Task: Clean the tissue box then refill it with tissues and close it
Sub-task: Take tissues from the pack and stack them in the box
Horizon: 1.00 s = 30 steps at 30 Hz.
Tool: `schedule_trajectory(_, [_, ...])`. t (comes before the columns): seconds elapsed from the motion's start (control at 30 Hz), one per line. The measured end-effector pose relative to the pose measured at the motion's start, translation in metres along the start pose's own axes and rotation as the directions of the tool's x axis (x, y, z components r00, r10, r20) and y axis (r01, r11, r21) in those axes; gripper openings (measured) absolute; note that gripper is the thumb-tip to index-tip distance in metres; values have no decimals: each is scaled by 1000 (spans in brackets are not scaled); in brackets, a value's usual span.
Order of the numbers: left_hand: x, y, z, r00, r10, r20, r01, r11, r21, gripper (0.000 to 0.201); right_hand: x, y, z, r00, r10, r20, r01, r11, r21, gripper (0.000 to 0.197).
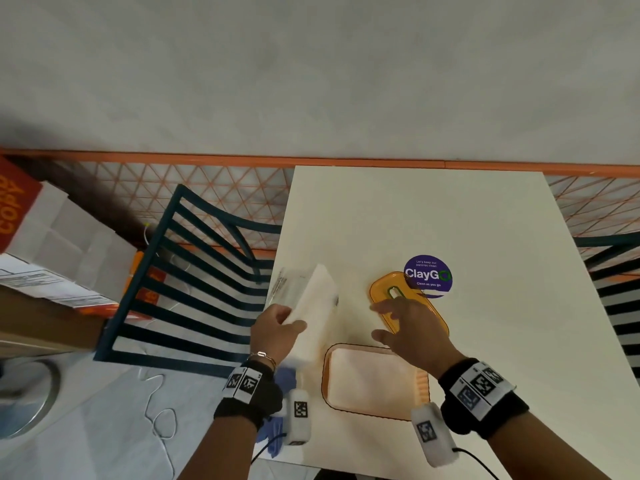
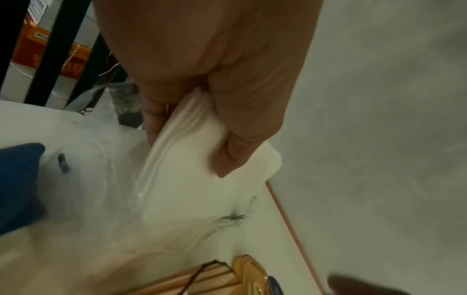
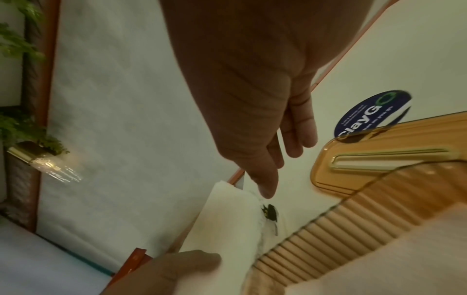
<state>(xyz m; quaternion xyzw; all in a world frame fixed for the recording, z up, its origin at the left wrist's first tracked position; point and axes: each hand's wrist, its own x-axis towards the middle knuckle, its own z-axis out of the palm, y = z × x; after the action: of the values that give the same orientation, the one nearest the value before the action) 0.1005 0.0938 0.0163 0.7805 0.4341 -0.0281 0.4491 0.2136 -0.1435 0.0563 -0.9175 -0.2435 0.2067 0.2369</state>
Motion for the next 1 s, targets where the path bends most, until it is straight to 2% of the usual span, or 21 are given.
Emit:
schedule_trajectory(0.1, [-16, 3, -17, 985, 134, -110, -141, 988, -57, 25, 20, -15, 2, 999, -23, 23, 20, 990, 143, 86])
schedule_trajectory(0.17, [-24, 3, -30, 962, 236, -139, -246, 967, -60, 21, 35, -25, 11, 996, -54, 71, 37, 973, 229, 104])
schedule_trajectory(0.23, [-26, -3, -42, 942, 311, -130, -321, 945, -63, 21, 49, -34, 25, 990, -92, 105, 57, 953, 297, 111])
schedule_trajectory(0.3, [-23, -11, -49, 935, 340, -102, -349, 934, -75, 24, 61, -39, 41, 986, -121, 114, 70, 924, 376, 107])
schedule_trajectory(0.43, [-10, -26, -44, 955, 291, -47, -295, 947, -125, 30, 75, -35, 73, 975, -157, 156, 79, 905, 417, 76])
schedule_trajectory(0.5, [-6, -33, -39, 968, 248, -44, -252, 955, -159, 34, 80, -32, 84, 976, -153, 154, 75, 903, 423, 68])
schedule_trajectory(0.57, [-2, -43, -37, 973, 222, -59, -229, 954, -193, 36, 85, -30, 85, 983, -142, 114, 78, 894, 441, 70])
schedule_trajectory(0.63, [1, -50, -36, 979, 197, -58, -205, 959, -197, 37, 93, -30, 80, 981, -155, 119, 91, 902, 422, 80])
schedule_trajectory(0.73, [7, -56, -36, 986, 162, -27, -164, 965, -203, 39, 102, -32, 70, 948, -220, 230, 143, 940, 309, 92])
schedule_trajectory(0.8, [12, -56, -37, 991, 136, -15, -136, 965, -227, 45, 106, -33, 69, 926, -223, 306, 152, 959, 240, 83])
schedule_trajectory(0.9, [15, -51, -36, 994, 106, 11, -100, 962, -253, 51, 107, -34, 76, 930, -141, 340, 78, 978, 193, 71])
schedule_trajectory(1.0, [18, -47, -29, 999, 38, 22, -31, 962, -270, 54, 107, -33, 86, 950, -55, 308, -21, 971, 239, 80])
